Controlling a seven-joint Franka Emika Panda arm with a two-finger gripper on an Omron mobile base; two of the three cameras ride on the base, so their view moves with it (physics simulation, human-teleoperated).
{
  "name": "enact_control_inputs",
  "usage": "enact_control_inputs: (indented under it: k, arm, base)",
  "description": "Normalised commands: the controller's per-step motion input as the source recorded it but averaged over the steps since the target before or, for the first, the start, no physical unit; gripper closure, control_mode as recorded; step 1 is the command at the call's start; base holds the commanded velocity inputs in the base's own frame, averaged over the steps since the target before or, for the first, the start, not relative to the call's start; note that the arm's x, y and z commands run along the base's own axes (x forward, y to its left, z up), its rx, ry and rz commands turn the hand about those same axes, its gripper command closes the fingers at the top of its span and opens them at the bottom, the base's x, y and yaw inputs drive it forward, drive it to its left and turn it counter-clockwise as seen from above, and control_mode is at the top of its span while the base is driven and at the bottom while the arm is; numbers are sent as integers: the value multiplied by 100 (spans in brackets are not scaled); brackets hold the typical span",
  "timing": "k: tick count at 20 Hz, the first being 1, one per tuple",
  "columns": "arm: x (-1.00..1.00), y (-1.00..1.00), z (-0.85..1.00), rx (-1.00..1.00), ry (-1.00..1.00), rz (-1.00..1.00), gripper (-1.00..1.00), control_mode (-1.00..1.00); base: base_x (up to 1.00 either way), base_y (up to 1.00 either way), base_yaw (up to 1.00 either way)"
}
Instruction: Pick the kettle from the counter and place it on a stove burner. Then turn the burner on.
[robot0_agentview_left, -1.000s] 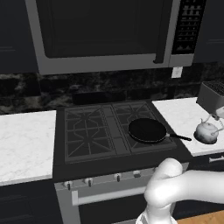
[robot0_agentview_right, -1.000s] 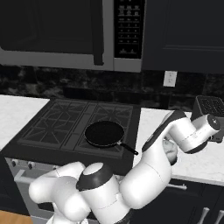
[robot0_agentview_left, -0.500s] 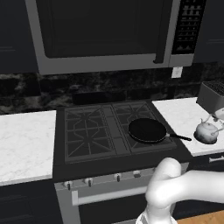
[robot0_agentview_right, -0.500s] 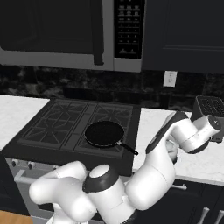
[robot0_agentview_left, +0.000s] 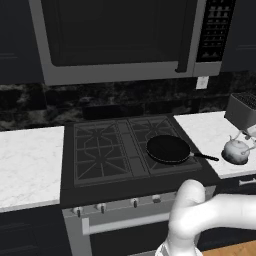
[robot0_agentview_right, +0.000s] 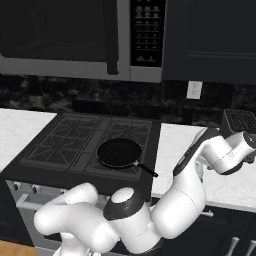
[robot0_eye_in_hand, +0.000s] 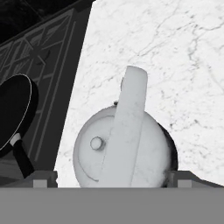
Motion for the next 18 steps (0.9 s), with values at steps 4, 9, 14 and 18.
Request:
enact_control_inputs:
  k: [4, 9, 14, 18]
  arm:
    - [3, -6, -9, 0, 0, 7, -100, -100]
    - [0, 1, -2, 0, 0, 2, -100, -100]
    - [0, 1, 0, 0, 0, 0, -100, -100]
    - [0, 13, -3, -2, 0, 0, -100, -100]
  base:
    - [0, 0, 0]
    - [0, 0, 0]
    - [0, 0, 0]
    - [0, 0, 0]
